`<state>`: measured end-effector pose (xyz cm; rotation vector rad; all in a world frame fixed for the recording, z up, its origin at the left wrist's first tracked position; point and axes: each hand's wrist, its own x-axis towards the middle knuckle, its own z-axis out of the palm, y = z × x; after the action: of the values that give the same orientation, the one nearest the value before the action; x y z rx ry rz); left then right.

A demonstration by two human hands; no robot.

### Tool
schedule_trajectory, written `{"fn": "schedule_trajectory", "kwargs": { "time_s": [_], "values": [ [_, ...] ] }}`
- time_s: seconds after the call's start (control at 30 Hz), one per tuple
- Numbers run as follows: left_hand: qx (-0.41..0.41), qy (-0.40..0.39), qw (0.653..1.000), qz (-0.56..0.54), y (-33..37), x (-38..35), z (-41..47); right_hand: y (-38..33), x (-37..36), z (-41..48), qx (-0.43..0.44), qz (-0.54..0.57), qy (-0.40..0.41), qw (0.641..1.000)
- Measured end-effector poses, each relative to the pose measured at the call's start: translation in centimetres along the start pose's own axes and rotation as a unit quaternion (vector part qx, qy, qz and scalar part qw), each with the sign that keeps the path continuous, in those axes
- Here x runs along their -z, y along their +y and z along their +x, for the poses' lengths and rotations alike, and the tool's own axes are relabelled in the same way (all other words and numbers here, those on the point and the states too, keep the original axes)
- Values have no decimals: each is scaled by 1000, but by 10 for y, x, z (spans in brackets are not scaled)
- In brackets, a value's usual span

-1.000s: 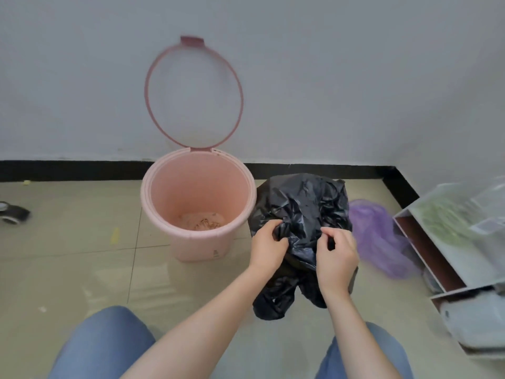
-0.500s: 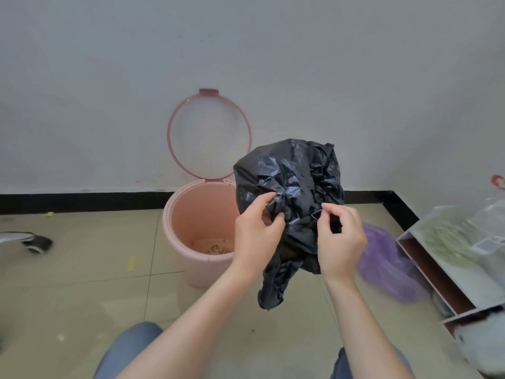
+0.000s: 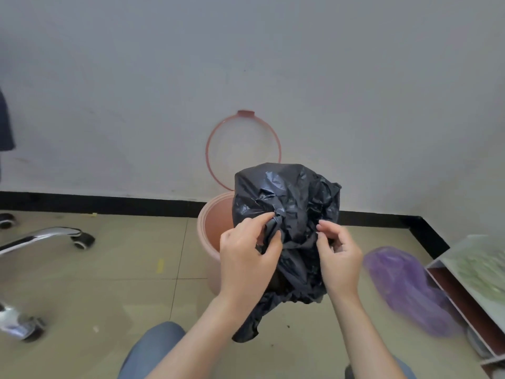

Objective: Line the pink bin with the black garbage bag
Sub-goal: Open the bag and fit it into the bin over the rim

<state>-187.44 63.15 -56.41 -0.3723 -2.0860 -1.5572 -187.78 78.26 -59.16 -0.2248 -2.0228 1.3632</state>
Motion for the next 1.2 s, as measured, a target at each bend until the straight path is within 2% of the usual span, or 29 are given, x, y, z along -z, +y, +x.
{"fn": "schedule_trajectory", "kwargs": {
  "time_s": [0.07,0.17,0.23,0.3,0.37,0.47,0.57,0.63,0.73,0.8,0.83,0.93,1.0,1.07,1.2],
  "values": [
    [38,-27,999,7,-7,4,4,3,-3,6,-10,-17,-18,1000],
    [117,-87,988,55,-36,5,7,19,-13,9,-59,-109,-85,989],
    [185,-143,966,112,-62,3,6,35,-20,4,-82,-174,-145,970],
    [235,-216,927,196,-87,-2,1,49,-23,-2,-90,-215,-191,954],
    [235,-282,889,273,-107,-8,-5,59,-25,-3,-97,-250,-232,935],
    [201,-342,869,295,-125,-17,-10,74,-26,-3,-110,-366,-276,882],
    [153,-410,847,301,-131,-28,-19,80,-27,3,-115,-475,-236,840],
    [147,-431,840,295,-133,-34,-24,81,-33,10,-121,-474,-252,835],
    [181,-452,841,238,-132,-36,-25,81,-53,17,-121,-417,-356,828],
    [210,-451,850,171,-133,-25,-23,83,-67,19,-109,-414,-385,818],
    [215,-429,866,142,-135,-18,-22,85,-71,19,-99,-429,-396,806],
    [213,-246,931,163,-151,5,-18,93,-74,18,-59,-493,-420,760],
    [245,-177,927,220,-167,17,-11,100,-72,19,-28,-520,-429,738],
    [269,-189,912,244,-181,19,-1,108,-69,20,1,-529,-447,721],
    [258,-211,928,169,-180,-4,12,119,-61,30,18,-515,-481,710]
  ]
}}
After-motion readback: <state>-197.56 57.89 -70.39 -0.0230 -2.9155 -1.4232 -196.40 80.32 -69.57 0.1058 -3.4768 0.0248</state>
